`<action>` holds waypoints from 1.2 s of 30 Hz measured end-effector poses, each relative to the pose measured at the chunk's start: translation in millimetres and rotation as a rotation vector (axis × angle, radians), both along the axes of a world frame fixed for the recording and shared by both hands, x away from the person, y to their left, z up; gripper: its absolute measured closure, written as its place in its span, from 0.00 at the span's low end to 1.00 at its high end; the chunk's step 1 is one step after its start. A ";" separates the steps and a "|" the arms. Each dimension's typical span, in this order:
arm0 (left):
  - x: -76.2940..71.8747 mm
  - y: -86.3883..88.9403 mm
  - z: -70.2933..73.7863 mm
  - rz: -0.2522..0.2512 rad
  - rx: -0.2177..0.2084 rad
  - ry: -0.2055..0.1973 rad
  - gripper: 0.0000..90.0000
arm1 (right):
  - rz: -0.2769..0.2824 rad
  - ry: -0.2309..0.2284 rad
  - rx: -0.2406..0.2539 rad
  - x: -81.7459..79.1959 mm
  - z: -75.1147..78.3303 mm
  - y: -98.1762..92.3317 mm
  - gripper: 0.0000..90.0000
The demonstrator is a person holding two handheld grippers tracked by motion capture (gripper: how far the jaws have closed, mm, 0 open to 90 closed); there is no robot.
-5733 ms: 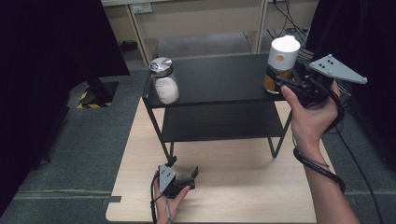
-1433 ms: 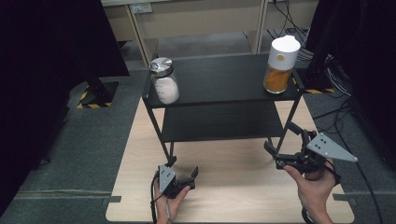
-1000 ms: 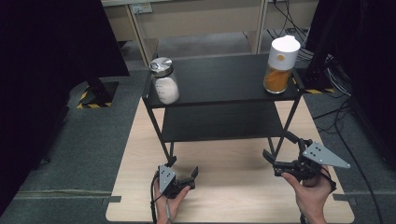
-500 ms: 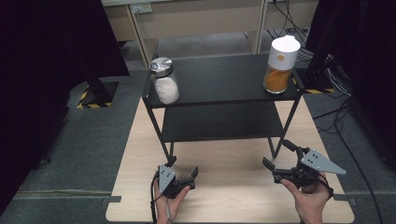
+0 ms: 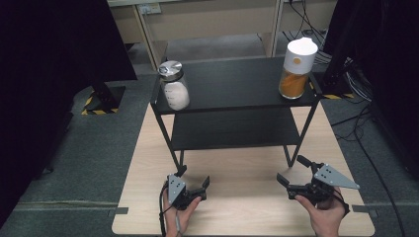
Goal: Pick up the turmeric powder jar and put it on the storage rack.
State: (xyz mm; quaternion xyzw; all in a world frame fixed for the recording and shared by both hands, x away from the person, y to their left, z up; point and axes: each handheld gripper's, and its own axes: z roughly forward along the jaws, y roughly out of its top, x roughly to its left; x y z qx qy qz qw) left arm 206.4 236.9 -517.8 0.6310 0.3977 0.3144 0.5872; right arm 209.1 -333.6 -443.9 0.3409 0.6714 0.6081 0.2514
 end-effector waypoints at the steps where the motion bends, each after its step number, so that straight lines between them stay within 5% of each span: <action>1: 0.0 0.0 0.0 0.000 0.001 0.000 0.05 | 0.000 0.003 -0.001 0.0 -1.4 -0.3 0.03; 36: -0.4 -0.1 -0.6 -0.001 0.000 -0.004 0.05 | 0.035 0.134 -0.026 4.3 -40.1 -6.1 0.03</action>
